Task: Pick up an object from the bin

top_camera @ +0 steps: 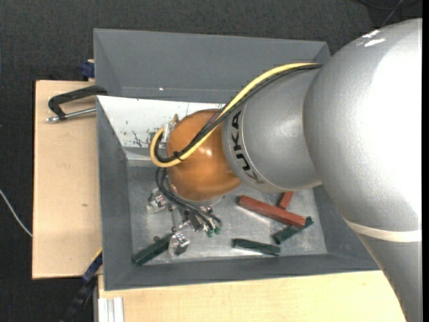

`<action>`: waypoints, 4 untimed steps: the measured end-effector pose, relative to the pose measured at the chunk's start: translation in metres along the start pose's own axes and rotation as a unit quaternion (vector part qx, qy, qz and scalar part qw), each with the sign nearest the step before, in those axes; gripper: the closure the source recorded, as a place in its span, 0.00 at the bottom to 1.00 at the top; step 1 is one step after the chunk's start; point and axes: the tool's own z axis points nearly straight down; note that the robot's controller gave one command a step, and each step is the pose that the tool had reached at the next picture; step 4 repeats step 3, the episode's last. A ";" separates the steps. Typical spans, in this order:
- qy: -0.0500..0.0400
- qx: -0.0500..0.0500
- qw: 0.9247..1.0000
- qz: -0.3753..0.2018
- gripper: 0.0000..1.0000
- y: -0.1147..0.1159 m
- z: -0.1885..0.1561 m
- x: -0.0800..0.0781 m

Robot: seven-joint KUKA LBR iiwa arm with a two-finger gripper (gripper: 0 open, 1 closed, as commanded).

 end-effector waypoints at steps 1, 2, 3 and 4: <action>-0.002 0.003 0.973 -0.230 1.00 0.014 0.006 0.001; -0.002 0.002 0.973 -0.230 1.00 0.014 0.006 0.001; -0.004 0.000 0.976 -0.216 1.00 0.010 -0.129 -0.016; -0.004 0.000 0.976 -0.216 1.00 0.010 -0.129 -0.016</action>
Offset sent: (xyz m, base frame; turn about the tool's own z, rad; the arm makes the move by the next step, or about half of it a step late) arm 0.0000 0.0000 0.0000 0.0000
